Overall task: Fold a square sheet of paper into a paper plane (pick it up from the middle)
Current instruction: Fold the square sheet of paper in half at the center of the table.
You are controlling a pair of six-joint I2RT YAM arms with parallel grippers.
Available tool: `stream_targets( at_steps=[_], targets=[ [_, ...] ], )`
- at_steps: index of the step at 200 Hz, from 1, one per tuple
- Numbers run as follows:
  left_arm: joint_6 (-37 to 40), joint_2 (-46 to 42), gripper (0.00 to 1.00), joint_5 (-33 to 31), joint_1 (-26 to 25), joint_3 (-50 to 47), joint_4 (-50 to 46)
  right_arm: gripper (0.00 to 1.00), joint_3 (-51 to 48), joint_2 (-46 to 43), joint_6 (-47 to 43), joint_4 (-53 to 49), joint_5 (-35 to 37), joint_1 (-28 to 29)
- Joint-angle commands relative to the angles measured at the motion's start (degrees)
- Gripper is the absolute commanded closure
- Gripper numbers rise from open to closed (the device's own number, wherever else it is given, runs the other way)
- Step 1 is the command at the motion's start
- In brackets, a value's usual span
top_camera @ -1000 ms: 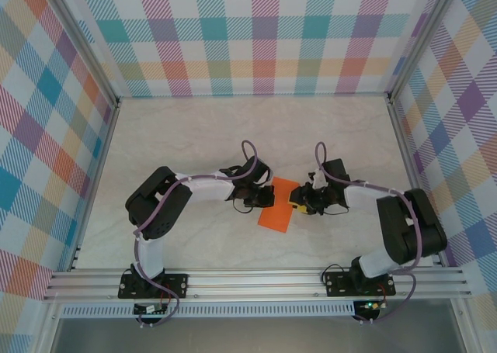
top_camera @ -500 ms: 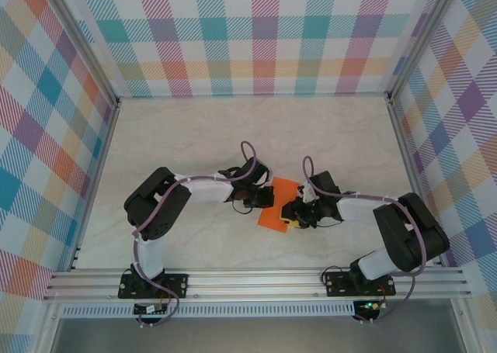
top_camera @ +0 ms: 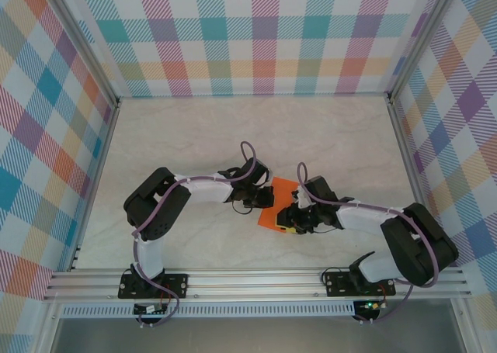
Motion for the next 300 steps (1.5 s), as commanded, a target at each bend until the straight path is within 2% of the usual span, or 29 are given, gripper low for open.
stream_targets(
  at_steps=[1, 24, 81, 105, 119, 197, 237, 300],
  targets=[
    [-0.4, 0.8, 1.00, -0.2, -1.6, -1.6, -4.2, 0.64, -2.1, 3.2, 0.5, 1.0, 1.2, 0.4],
    [-0.4, 0.3, 1.00, -0.5, -1.7, -1.9, -4.0, 0.65, -2.3, 3.6, 0.0, -0.1, 1.7, 0.4],
    [-0.2, 0.9, 1.00, -0.5, -1.7, -1.9, -3.5, 0.64, -1.3, -7.2, 0.8, -5.6, 4.0, 0.5],
    [-0.3, 1.8, 1.00, -0.5, -1.7, -1.5, -2.9, 0.60, -1.2, -9.2, 1.1, -9.5, 8.3, 0.5],
    [-0.2, 2.0, 1.00, -1.0, -2.0, -1.1, -3.4, 0.56, -1.5, -9.4, 1.1, -10.9, 10.0, 0.4],
    [-0.9, 5.3, 1.00, -1.8, -2.5, 2.2, -1.9, 0.54, 1.9, -8.2, 2.4, -13.5, 11.3, 0.5],
    [-0.9, 6.7, 1.00, -1.2, -3.7, 2.4, -1.6, 0.52, 3.0, -8.0, 4.7, -16.2, 17.7, 0.4],
    [-0.4, 11.5, 1.00, -3.2, -5.6, 6.4, -3.7, 0.50, 7.7, -4.4, 0.8, -14.1, 16.8, 0.4]
  ],
)
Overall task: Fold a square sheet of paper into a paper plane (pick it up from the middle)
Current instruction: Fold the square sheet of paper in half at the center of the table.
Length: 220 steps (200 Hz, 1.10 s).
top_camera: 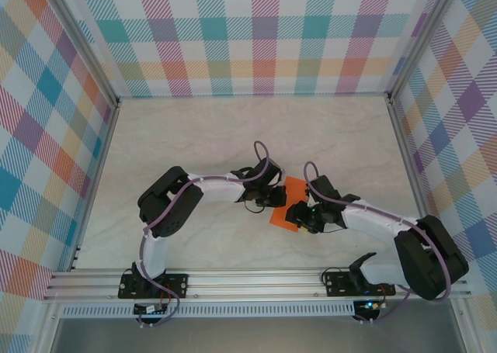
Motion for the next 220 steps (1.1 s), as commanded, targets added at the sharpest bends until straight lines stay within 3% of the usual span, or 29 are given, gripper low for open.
stream_targets(
  at_steps=[1, 39, 86, 161, 203, 220],
  targets=[
    [0.7, 5.4, 1.00, -2.5, -2.0, -0.9, -5.5, 0.50, 4.0, 2.1, -2.6, 0.6, -0.4, 0.2],
    [1.8, 3.8, 1.00, -4.5, -1.6, 0.4, -9.1, 0.55, 11.4, 8.9, -4.5, -4.0, -0.2, 0.1],
    [2.4, -0.1, 1.00, -4.9, -1.0, 1.6, -11.6, 0.57, 13.4, 7.6, -3.8, -3.6, 0.1, -1.3],
    [2.6, -1.1, 1.00, -6.9, -0.7, 4.5, -18.7, 0.62, -0.2, -6.3, 3.4, 5.4, -1.8, -3.0],
    [2.2, -2.0, 1.00, -6.3, -0.8, 4.2, -19.0, 0.63, -6.1, -7.4, 3.5, 14.2, -11.5, -2.9],
    [1.9, -2.3, 1.00, -5.4, -0.8, 3.8, -18.6, 0.63, -7.1, -7.1, 3.8, 15.4, -12.1, -2.9]
  ],
)
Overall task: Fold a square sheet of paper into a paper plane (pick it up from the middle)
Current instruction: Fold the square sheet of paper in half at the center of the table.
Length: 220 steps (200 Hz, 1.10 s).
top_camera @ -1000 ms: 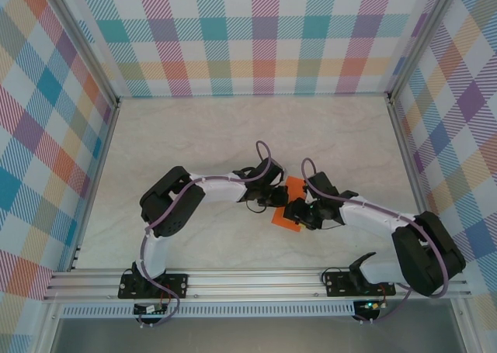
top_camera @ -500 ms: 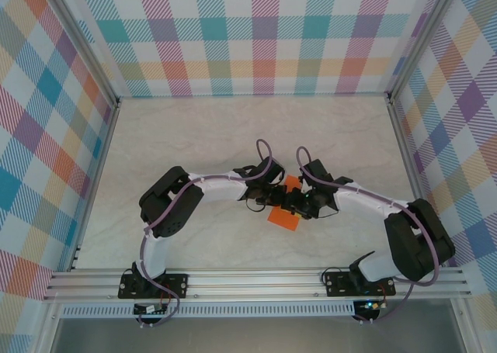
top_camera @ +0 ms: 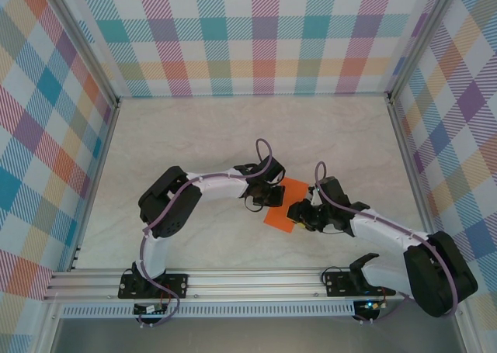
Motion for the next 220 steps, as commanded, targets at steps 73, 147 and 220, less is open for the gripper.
stream_targets(
  at_steps=[73, 147, 220],
  targets=[
    [-0.7, -2.1, 1.00, -0.1, -0.6, -2.0, -4.7, 0.60, -3.0, 6.0, -1.6, 7.5, -7.6, 0.6],
    [-1.0, -2.2, 1.00, 0.0, -0.9, -2.8, -4.3, 0.60, -2.4, 5.1, -5.5, 2.1, -6.3, 0.6],
    [-1.4, -2.8, 1.00, 0.9, -0.9, -3.7, -2.5, 0.58, -2.7, 2.9, -1.9, 6.8, -8.3, 1.3]
  ],
)
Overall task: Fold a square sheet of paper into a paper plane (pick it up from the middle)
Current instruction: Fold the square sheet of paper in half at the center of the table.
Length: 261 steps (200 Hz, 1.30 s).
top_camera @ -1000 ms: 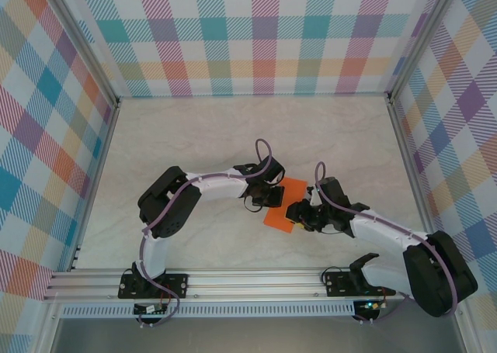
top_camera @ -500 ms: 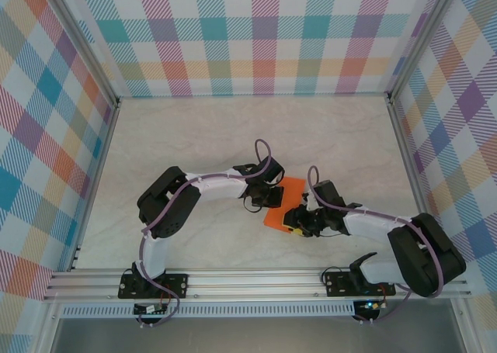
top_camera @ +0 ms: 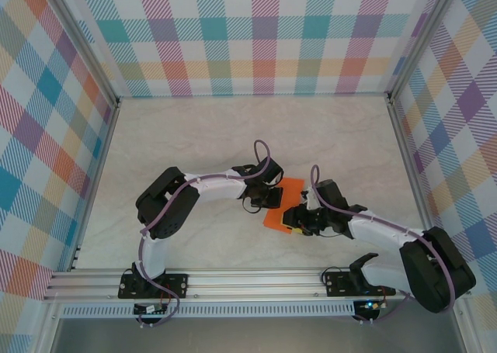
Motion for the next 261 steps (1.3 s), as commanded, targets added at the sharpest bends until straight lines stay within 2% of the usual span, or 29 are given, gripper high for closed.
stream_targets(
  at_steps=[1, 54, 72, 134, 180, 203, 229, 243, 261],
  targets=[
    [-0.9, -1.6, 1.00, 0.7, -0.9, -1.9, -2.4, 0.58, -0.8, 1.1, 1.9, 3.0, -0.4, 0.4],
    [-0.6, -1.3, 1.00, 1.5, -0.9, -1.6, -2.4, 0.58, -4.2, 5.4, 2.7, 6.1, 1.6, 0.4],
    [-0.5, -1.8, 1.00, 1.5, -0.9, -2.0, -2.3, 0.59, -3.8, 6.4, 1.3, 2.3, 3.5, 0.4],
    [-0.5, -2.5, 1.00, 1.2, -0.8, -2.6, -2.4, 0.57, -1.7, -1.2, 1.8, 1.3, 0.0, 0.5],
    [-0.9, -2.6, 1.00, 1.4, -0.8, -2.3, -2.1, 0.58, -2.0, 6.8, 0.9, 3.1, -1.5, 0.6],
    [-0.8, -3.4, 1.00, 1.4, -0.9, -2.2, -1.6, 0.59, -1.2, 6.9, -0.9, -1.6, 2.0, 0.6],
    [-0.4, -5.9, 0.89, 0.7, -0.9, -1.7, -1.1, 0.56, 2.1, -1.0, -2.7, -10.5, 9.1, 0.4],
    [-0.6, -8.5, 0.76, -1.3, -0.8, -2.1, -0.6, 0.53, 4.4, -5.4, -3.5, -15.2, 13.9, -1.2],
    [-1.2, -12.9, 0.61, -5.7, -0.7, -4.0, 0.2, 0.49, 6.8, -6.4, -4.8, -17.0, 15.0, -5.4]
  ],
)
